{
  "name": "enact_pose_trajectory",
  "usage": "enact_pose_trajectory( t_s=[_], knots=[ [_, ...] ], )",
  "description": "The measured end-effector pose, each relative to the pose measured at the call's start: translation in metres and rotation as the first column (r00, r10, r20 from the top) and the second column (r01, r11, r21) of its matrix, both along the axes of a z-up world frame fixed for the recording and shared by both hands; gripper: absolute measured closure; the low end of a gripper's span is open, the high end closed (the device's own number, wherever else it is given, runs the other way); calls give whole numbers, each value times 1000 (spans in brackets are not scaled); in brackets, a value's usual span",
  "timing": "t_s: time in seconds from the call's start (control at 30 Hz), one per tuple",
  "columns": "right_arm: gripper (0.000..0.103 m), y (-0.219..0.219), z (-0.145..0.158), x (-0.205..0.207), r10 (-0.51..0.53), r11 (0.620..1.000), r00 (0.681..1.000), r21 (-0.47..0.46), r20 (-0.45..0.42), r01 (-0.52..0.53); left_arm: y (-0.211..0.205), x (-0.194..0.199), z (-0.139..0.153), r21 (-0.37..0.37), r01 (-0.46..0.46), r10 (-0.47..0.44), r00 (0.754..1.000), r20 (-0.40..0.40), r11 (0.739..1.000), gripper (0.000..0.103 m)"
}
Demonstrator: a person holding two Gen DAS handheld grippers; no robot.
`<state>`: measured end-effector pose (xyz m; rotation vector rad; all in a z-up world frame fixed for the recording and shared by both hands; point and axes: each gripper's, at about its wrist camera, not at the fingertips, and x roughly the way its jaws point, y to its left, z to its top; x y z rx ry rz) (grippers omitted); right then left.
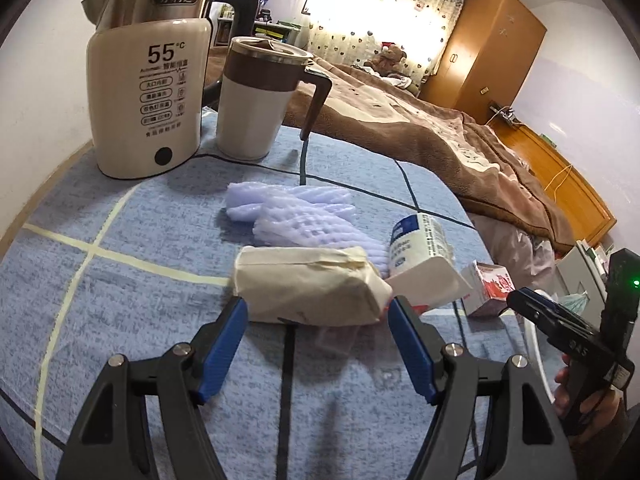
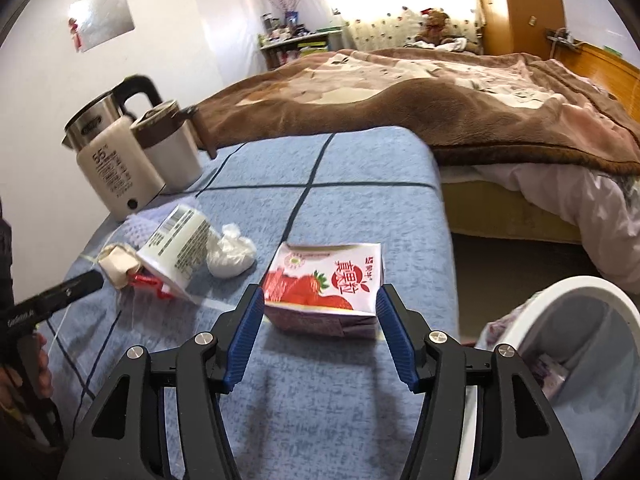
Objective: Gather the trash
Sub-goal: 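Move the right tool to the pink strawberry carton and close on it, then lift the pink carton with the right tool and straighten it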
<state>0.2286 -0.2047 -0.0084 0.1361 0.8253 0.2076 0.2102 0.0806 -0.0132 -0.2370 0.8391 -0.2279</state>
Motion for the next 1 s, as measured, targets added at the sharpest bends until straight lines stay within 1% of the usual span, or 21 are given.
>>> enact_pose_trajectory(
  t_s=[0.1,0.17,0.23,0.27,0.3,0.33,0.4,0.43,0.5,0.57,0.67,0.73,0.77,0.83,0.87,0.9,1.0],
  knots=[
    [44,9,-1,-9,58,997,998,45,-4,-58,1,2,-1,-14,9,-9,1000,0,1000,28],
    [44,18,-2,-16,115,991,993,72,-19,-114,2,3,-2,-10,11,-11,1000,-2,1000,28],
    [44,31,-3,-24,214,974,976,86,-40,-210,4,5,-3,-8,14,-14,1000,-6,1000,28],
    [44,36,-2,-27,244,968,969,77,-39,-240,4,6,-4,-10,12,-13,1000,-10,1000,28],
    [44,40,1,-31,261,965,965,39,-21,-260,6,8,-4,-14,15,-15,1000,-10,1000,28],
    [44,41,7,-33,247,969,969,-26,22,-246,7,8,-4,-19,16,-16,1000,-9,1000,28],
    [44,36,15,-32,193,978,977,-101,96,-183,8,10,-4,-16,19,-19,1000,-7,1000,28],
    [44,31,17,-28,158,983,980,-110,121,-145,8,11,-3,-14,24,-24,1000,-4,1000,28],
    [44,22,19,-17,133,988,982,-100,134,-120,8,11,-1,-17,36,-36,999,6,999,28],
    [44,17,16,-5,136,988,983,-88,122,-126,8,12,1,-16,46,-46,999,20,999,28],
    [43,18,13,11,174,984,977,-69,122,-167,7,16,4,4,52,-52,998,35,999,26],
    [43,15,7,24,175,984,980,-56,96,-170,5,22,4,5,74,-74,997,34,997,26],
    [43,13,6,27,180,983,980,-43,86,-177,4,26,3,19,80,-80,996,28,997,26],
    [43,11,-1,34,222,974,974,22,52,-223,3,31,2,29,99,-100,995,23,995,25],
    [43,10,-3,35,231,972,972,31,41,-233,2,32,2,25,113,-113,993,25,993,25],
    [43,10,-3,33,241,970,969,25,47,-242,2,33,2,30,120,-121,992,26,992,25],
    [43,15,-3,24,320,946,947,36,40,-321,-1,34,0,38,152,-153,988,32,988,25]
  ],
)
